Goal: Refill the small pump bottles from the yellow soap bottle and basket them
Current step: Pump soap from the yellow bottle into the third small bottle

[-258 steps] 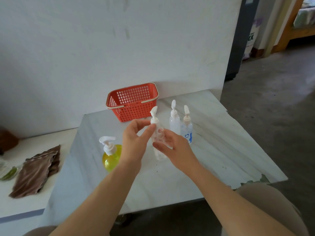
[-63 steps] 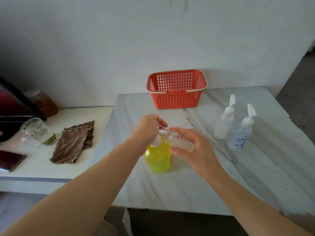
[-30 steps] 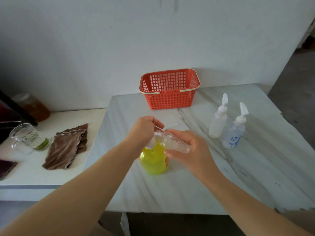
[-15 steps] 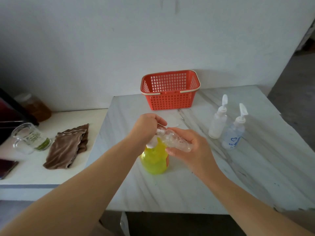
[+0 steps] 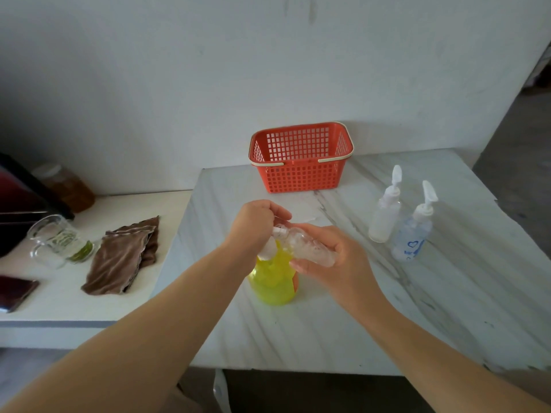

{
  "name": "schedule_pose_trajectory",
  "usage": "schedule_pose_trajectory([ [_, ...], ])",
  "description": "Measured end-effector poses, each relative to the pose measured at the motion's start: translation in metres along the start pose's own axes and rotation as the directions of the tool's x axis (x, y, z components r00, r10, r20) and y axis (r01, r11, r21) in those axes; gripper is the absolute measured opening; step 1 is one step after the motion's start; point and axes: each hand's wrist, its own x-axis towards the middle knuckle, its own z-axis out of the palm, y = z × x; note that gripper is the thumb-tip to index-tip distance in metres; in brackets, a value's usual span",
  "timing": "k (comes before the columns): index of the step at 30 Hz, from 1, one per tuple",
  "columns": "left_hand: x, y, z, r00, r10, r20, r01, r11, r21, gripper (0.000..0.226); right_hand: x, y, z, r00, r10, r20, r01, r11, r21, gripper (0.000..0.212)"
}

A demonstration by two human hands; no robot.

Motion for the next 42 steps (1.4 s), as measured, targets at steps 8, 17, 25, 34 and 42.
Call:
schedule_pose_trajectory([
  [8, 0.005, 0.0, -0.002, 0.999, -0.011, 0.034, 0.008, 0.997, 0.076, 0.037, -0.001, 0.002, 0.003, 1.0, 0.003, -0.018, -0.003, 0.999, 0.038, 0.048],
  [17, 0.006, -0.009, -0.001, 0.999, -0.023, 0.023, 0.021, 0.995, 0.098, 0.039, -0.002, 0.007, 0.003, 0.999, 0.042, -0.002, -0.042, 0.998, 0.051, 0.05],
  [25, 0.003, 0.006, -0.005, 0.999, 0.041, -0.003, -0.041, 0.998, 0.044, 0.033, 0.003, -0.001, 0.002, 1.0, 0.029, -0.004, -0.029, 0.998, 0.061, 0.053],
  [34, 0.011, -0.008, -0.001, 0.999, 0.008, 0.035, -0.01, 0.999, 0.053, 0.041, -0.001, 0.007, 0.006, 0.996, 0.093, 0.0, -0.092, 0.989, 0.117, 0.058],
  [42, 0.006, -0.005, -0.001, 1.0, -0.01, 0.029, 0.01, 1.0, 0.022, 0.039, 0.0, 0.006, 0.004, 0.997, 0.072, 0.004, -0.072, 0.994, 0.087, 0.058],
])
